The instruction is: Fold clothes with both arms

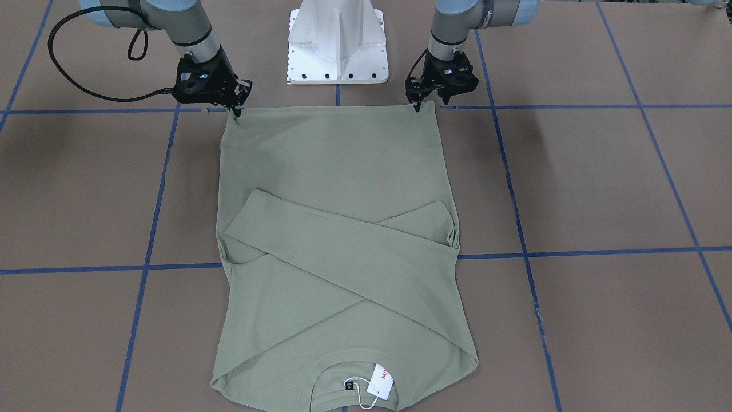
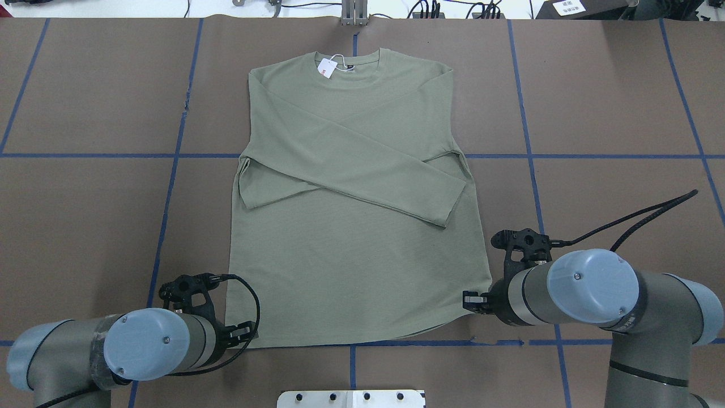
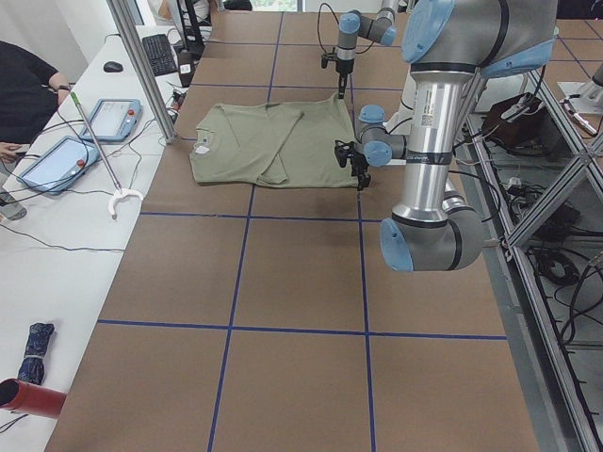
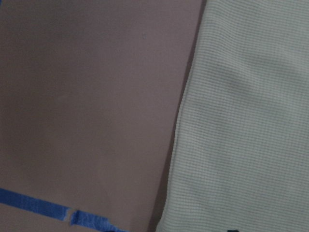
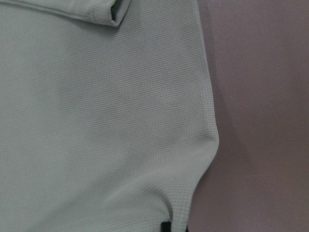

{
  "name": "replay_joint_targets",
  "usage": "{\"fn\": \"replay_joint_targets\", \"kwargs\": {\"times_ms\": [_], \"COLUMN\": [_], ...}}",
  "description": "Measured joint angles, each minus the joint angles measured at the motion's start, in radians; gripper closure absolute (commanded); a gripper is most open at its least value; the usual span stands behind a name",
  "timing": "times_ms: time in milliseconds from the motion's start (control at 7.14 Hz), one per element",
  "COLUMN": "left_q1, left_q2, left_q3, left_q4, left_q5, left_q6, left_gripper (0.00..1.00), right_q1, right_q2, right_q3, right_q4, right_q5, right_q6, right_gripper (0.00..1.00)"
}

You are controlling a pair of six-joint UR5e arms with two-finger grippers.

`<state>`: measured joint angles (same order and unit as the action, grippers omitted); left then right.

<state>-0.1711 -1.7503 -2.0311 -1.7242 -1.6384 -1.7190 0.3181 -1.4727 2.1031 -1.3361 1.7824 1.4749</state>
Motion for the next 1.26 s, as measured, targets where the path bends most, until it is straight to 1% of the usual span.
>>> {"fn": "replay_joint_targets", "kwargs": {"times_ms": [140, 280, 560, 701, 1261], "left_q1": [0.002, 0.005, 0.009, 0.009, 0.003], "left_q2": [0.000, 0.000, -0.001, -0.003, -0.012], "left_q3": [0.002, 0.005, 0.007, 0.008, -0.003], "left_q4": [0.000, 0.000, 0.000, 0.000, -0.001], "left_q5": [0.000, 0.000, -0.001, -0.001, -0.004], "left_q6": [-0.001, -0.002, -0.007, -0.009, -0.044], "left_gripper": [0.29, 0.38, 0.91, 1.00, 1.00], "right_q1": [0.000, 0.001, 0.005, 0.007, 0.015], "right_q2": [0.000, 0.000, -0.001, -0.001, -0.005], "right_q3": [0.000, 0.000, 0.000, 0.000, 0.007], "right_q4": [0.000, 0.000, 0.000, 0.000, 0.000], "right_q5": [0.000, 0.000, 0.000, 0.001, 0.006], "right_q6": [0.000, 0.000, -0.001, -0.001, -0.004], "right_gripper": [1.00, 1.00, 1.00, 1.00, 1.00]}}
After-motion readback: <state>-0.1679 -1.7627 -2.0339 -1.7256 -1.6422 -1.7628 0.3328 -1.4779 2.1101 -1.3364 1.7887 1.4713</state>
